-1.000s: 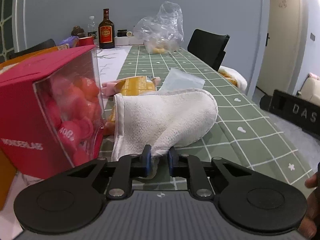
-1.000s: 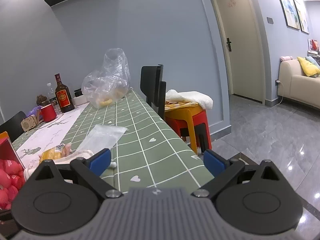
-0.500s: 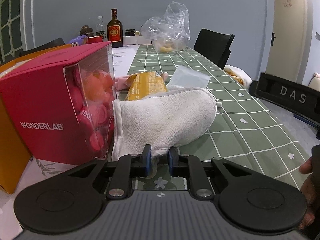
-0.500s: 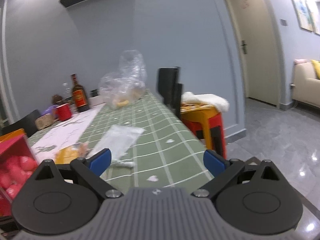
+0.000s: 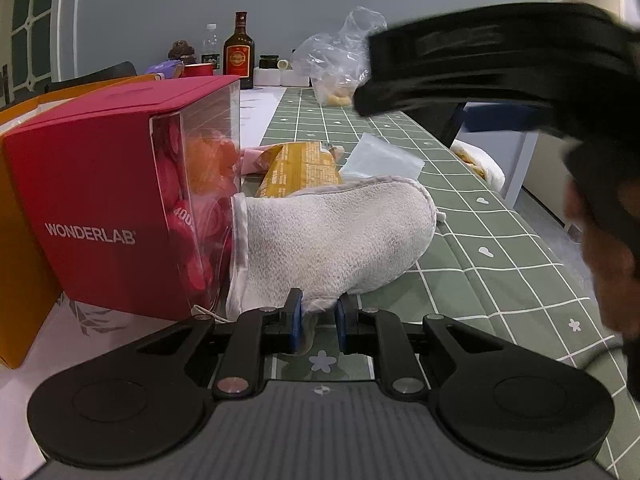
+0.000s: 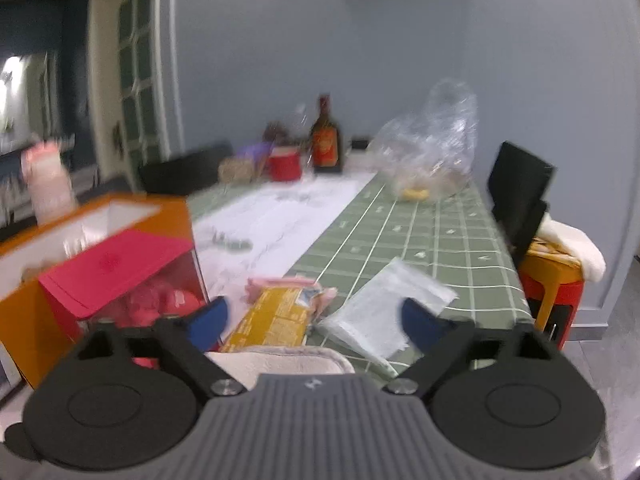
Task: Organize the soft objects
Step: 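Grasp the yellow snack bag with the right gripper while the left holds the mitt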
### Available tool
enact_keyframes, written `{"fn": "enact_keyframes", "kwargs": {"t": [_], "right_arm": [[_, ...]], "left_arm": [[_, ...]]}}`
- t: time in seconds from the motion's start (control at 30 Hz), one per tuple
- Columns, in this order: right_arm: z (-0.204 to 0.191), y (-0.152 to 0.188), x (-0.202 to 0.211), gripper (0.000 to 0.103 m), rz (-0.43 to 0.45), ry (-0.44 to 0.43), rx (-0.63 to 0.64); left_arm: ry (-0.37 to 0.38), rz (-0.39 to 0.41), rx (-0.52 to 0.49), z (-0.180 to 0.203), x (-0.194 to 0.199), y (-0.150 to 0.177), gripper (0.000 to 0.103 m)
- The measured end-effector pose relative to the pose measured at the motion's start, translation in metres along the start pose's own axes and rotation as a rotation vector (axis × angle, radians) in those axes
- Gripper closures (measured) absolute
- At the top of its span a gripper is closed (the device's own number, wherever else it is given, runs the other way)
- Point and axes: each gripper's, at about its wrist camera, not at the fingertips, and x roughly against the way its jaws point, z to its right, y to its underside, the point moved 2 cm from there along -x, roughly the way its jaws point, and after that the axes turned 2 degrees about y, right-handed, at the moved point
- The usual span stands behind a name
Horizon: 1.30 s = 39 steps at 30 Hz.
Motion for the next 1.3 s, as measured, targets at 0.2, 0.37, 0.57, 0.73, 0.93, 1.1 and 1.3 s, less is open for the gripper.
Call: {"fn": "enact_keyframes", "kwargs": {"t": [0.2,0.37,0.57,0.73,0.93,1.1,1.3], "right_arm": [[-0.022,-0.015,-0.047,0.023,-0.185,-0.040,0.094],[-0.027,-0.023,-0.078,0.020,-0.299,-0.059,0.037],[-0.033,-0.019,-0.106,0.022,-0.399,-0.052,0.078],[-0.030,-0.006,-0.120,0.047,-0.440,-0.134,0.036],[-0.025,-0.005,-0.109,0.064,-0.380,-0.139,-0.023],[-0.021,-0.005,-0.095,0.070,-0.310,-0.150,-0.045],[-0.011,-0.013,-0.075,0.073,-0.217,-0.147,-0.125]], "left_arm": [[0.004,0.001,0.009,-0.002,0.000,0.000,0.084],[0.018,0.003,0.028,-0.004,0.001,0.000,0.084],[0.017,0.003,0.028,-0.003,0.002,0.000,0.084],[0.015,0.002,0.025,-0.002,0.003,0.001,0.084],[0.019,0.002,0.029,-0.003,0.004,0.002,0.084],[0.021,0.002,0.031,-0.005,0.003,0.001,0.084],[0.025,0.002,0.037,-0.006,0.003,0.000,0.084]]}}
